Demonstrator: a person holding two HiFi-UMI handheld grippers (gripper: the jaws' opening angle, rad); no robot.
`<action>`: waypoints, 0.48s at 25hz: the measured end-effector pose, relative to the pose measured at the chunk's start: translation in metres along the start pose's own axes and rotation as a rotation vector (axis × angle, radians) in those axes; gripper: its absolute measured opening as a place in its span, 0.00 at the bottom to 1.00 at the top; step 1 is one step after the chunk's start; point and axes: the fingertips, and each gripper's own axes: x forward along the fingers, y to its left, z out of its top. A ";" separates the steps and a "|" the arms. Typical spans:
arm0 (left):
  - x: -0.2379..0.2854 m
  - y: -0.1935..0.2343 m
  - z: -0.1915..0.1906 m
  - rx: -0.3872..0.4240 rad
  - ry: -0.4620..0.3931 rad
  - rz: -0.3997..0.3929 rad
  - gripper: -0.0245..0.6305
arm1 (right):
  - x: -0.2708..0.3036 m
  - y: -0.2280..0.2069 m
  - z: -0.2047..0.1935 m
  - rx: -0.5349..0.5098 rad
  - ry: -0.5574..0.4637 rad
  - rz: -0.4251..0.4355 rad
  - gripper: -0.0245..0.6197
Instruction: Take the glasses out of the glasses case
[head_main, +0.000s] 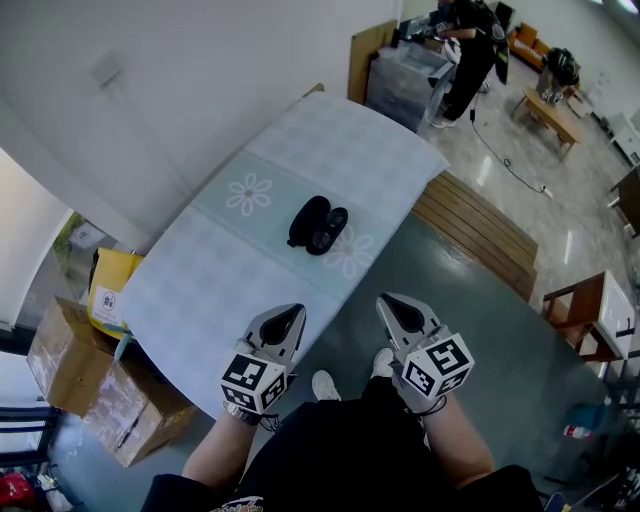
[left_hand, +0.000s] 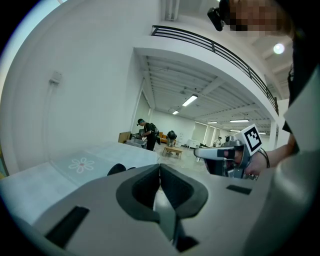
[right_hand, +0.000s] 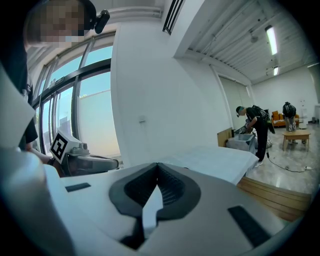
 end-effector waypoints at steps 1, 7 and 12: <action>-0.001 0.001 0.003 0.006 -0.005 0.000 0.08 | 0.000 0.001 0.002 -0.006 -0.004 0.000 0.07; -0.006 0.007 0.023 0.046 -0.037 0.006 0.08 | 0.006 0.004 0.019 -0.037 -0.027 0.008 0.07; -0.008 0.014 0.034 0.059 -0.063 0.028 0.08 | 0.013 0.008 0.027 -0.060 -0.033 0.030 0.07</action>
